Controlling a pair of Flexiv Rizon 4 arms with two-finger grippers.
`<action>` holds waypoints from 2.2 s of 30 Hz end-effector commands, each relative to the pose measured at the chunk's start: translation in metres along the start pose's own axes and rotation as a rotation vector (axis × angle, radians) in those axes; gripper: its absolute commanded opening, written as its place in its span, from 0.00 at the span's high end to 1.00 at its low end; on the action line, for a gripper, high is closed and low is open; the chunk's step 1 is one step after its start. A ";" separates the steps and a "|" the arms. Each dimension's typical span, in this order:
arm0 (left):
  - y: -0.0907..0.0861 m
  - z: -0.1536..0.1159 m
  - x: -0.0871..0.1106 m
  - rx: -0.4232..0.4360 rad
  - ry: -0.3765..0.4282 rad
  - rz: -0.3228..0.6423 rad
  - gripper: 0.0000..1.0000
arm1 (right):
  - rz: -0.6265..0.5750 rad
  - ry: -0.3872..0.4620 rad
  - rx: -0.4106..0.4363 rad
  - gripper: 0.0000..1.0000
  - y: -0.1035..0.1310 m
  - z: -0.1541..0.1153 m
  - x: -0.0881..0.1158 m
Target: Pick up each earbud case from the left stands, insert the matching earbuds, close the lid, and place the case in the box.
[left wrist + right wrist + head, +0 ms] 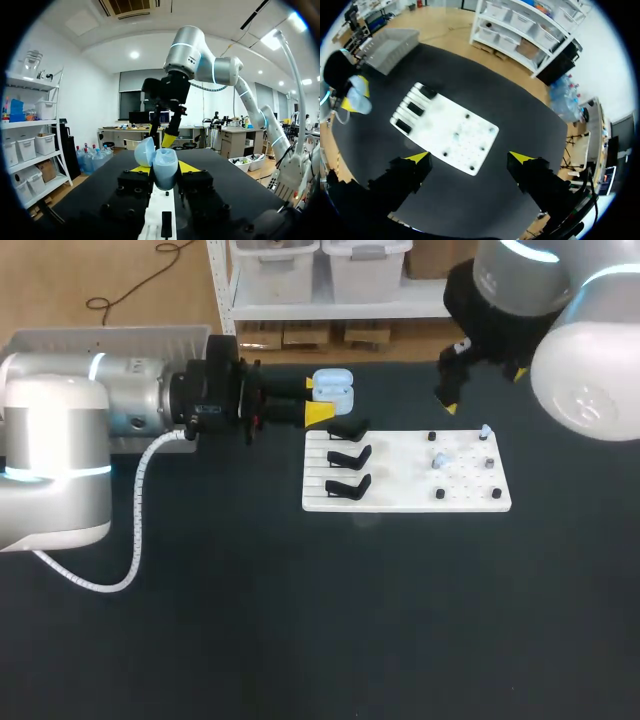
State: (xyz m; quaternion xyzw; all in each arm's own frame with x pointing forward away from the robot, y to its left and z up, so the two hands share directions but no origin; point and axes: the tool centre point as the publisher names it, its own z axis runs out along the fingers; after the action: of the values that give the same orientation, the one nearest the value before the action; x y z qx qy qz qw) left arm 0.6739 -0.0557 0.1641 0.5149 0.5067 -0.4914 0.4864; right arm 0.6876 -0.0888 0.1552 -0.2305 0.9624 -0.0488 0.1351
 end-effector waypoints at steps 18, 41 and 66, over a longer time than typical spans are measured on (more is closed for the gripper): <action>0.000 0.000 0.001 -0.002 -0.004 0.003 1.00 | 0.156 0.159 0.066 0.00 -0.032 0.089 -0.001; 0.000 0.000 0.001 -0.002 -0.004 0.003 1.00 | 0.113 0.157 0.194 0.55 -0.038 0.128 0.001; 0.000 0.000 0.001 -0.002 -0.004 0.003 1.00 | 0.084 0.159 0.316 0.62 -0.046 0.149 -0.008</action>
State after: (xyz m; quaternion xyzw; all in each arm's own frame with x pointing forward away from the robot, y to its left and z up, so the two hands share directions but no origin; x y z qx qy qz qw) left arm 0.6739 -0.0556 0.1640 0.5149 0.5067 -0.4914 0.4865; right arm 0.7540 -0.1313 0.0238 -0.1630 0.9595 -0.2093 0.0946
